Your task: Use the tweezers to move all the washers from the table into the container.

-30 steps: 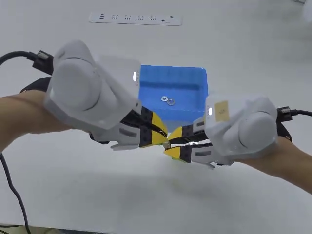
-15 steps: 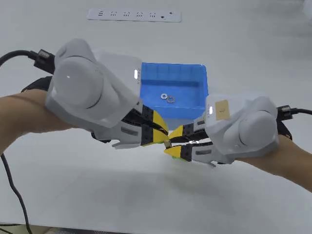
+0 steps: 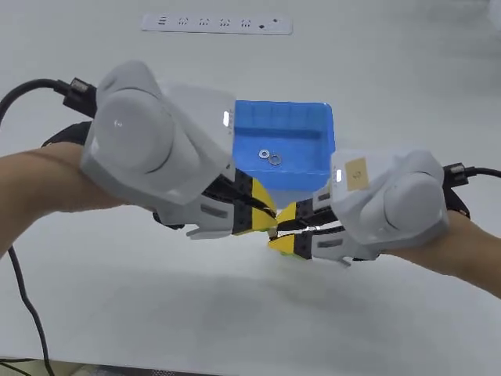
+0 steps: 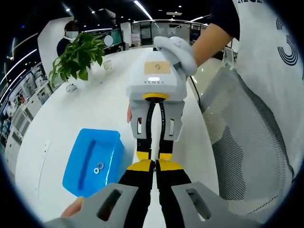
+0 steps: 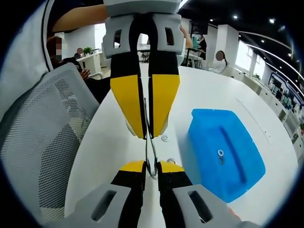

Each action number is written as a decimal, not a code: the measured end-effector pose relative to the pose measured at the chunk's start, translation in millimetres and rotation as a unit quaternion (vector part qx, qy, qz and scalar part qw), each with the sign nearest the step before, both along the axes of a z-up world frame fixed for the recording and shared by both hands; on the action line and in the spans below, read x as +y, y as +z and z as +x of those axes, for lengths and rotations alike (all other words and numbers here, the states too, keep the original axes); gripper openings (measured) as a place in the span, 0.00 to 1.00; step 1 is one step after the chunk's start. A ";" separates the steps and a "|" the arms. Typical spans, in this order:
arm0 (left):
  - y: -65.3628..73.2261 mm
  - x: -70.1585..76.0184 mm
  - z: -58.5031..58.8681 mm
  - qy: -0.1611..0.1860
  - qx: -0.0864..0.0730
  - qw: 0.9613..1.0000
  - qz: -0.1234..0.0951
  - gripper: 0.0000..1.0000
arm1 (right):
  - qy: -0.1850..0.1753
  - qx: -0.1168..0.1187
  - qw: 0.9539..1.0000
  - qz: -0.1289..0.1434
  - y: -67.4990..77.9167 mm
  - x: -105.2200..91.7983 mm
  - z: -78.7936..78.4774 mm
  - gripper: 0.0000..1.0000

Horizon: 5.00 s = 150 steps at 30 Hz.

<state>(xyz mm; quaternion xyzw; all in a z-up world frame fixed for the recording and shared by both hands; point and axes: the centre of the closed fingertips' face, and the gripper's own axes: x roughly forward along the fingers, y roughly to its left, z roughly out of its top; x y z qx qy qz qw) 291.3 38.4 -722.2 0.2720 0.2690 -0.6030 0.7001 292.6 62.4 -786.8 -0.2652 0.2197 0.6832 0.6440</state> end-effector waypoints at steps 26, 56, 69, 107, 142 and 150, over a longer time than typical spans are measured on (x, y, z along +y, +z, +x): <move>9.9 2.3 -0.6 -0.005 0.000 1.000 0.006 0.06 | 0.006 -0.010 1.000 -0.007 9.4 -0.5 -0.7 0.10; 77.0 21.2 55.3 -0.014 -0.079 0.997 0.005 0.06 | -0.004 -0.092 0.995 0.035 82.2 20.2 59.1 0.10; 70.1 22.0 92.0 0.000 -0.082 0.997 -0.014 0.06 | -0.023 -0.087 0.995 0.038 74.4 23.3 96.4 0.10; 12.2 29.1 110.8 0.009 -0.043 0.999 0.011 0.06 | -0.029 -0.060 0.998 -0.008 19.3 24.0 112.4 0.11; 69.9 10.0 15.3 -0.009 -0.081 0.997 -0.007 0.06 | -0.010 -0.088 0.996 0.011 72.0 6.7 25.3 0.10; 56.4 10.5 1.6 -0.003 -0.061 0.998 -0.006 0.06 | 0.000 -0.069 0.998 0.005 56.3 8.8 10.3 0.10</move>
